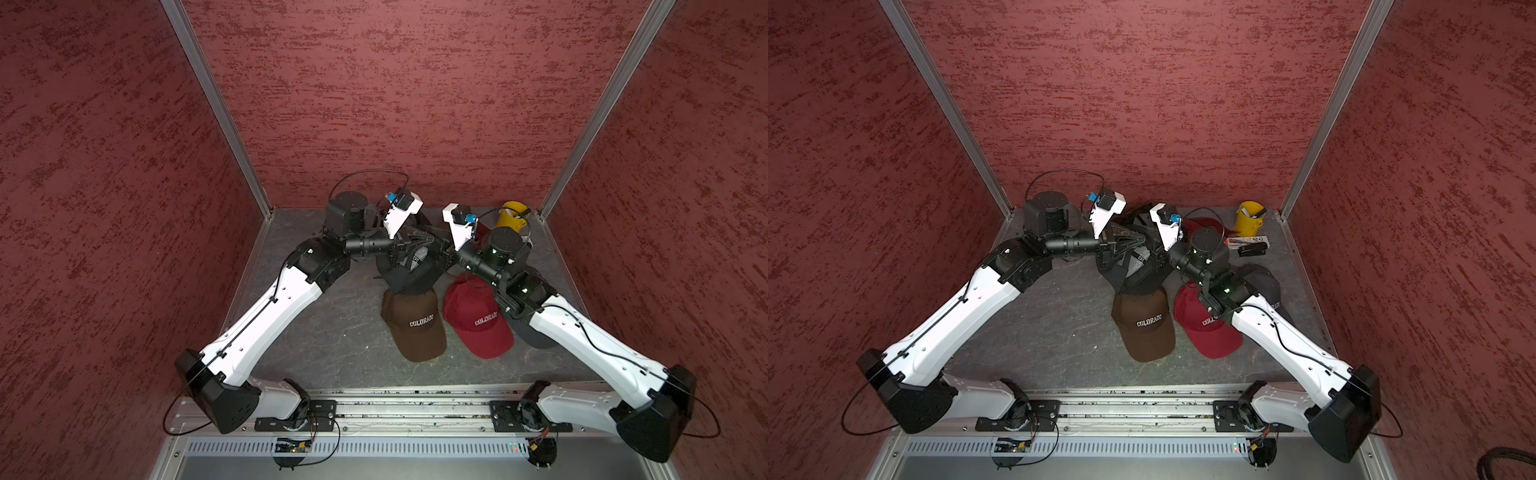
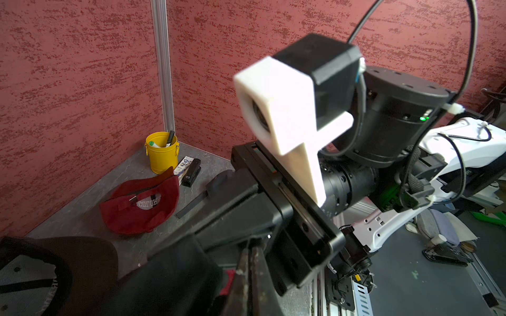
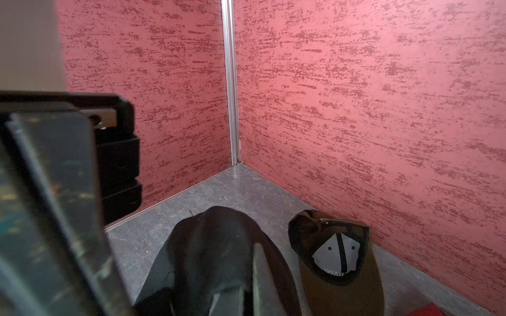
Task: Open the adjustable buckle of the baseball cap
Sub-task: Open the adjustable buckle on the baseball cap.
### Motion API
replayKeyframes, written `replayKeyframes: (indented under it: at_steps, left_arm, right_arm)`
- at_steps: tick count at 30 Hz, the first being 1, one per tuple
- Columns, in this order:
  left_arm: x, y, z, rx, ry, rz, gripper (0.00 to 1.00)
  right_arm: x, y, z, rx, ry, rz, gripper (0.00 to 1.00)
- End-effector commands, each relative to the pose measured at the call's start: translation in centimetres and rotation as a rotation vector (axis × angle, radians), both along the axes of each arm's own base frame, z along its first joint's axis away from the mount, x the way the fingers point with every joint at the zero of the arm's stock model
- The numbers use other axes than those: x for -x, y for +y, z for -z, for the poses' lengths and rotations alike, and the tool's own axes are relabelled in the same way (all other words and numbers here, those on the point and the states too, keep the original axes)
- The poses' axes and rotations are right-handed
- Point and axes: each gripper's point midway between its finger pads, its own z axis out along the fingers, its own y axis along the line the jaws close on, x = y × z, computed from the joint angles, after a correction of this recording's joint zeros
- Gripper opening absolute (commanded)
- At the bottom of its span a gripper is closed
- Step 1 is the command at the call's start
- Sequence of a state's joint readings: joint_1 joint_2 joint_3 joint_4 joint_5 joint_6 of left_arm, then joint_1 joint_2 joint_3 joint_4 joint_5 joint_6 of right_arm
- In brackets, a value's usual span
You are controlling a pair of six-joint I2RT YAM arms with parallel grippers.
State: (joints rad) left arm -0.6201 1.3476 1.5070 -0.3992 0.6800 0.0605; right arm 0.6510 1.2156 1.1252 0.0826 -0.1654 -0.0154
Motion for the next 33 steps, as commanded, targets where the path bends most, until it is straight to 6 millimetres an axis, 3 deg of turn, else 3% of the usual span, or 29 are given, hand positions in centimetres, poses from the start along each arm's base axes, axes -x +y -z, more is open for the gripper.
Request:
replayKeyframes:
  at_steps: [1, 8, 13, 21, 23, 26, 33]
  left_arm:
    - [1.9, 1.0, -0.4, 0.000, -0.012, 0.031, 0.00]
    - [2.5, 1.9, -0.2, -0.002, -0.017, 0.009, 0.00]
    - [2.9, 2.3, -0.1, -0.004, -0.017, 0.005, 0.00]
    - [2.5, 2.7, 1.4, -0.015, 0.018, -0.040, 0.00]
    - [2.1, 2.9, 1.3, -0.010, 0.003, -0.066, 0.25]
    - [1.4, 3.1, 0.3, 0.014, -0.030, -0.107, 0.44]
    - [0.0, 7.0, -1.1, 0.105, -0.077, -0.263, 0.49]
  right_arm:
    - [-0.9, -0.7, -1.8, -0.047, 0.006, 0.061, 0.00]
    - [-1.1, -0.3, -1.6, -0.056, 0.021, 0.046, 0.00]
    - [-1.8, -1.1, -1.3, -0.077, 0.046, 0.090, 0.00]
    - [-2.1, -1.2, -1.0, -0.100, 0.069, 0.086, 0.00]
    - [-1.9, -0.9, -1.3, -0.105, 0.063, 0.066, 0.00]
    - [-1.8, -0.7, -1.4, -0.107, 0.062, 0.057, 0.00]
    - [-1.6, -0.9, -1.9, -0.115, 0.059, 0.056, 0.00]
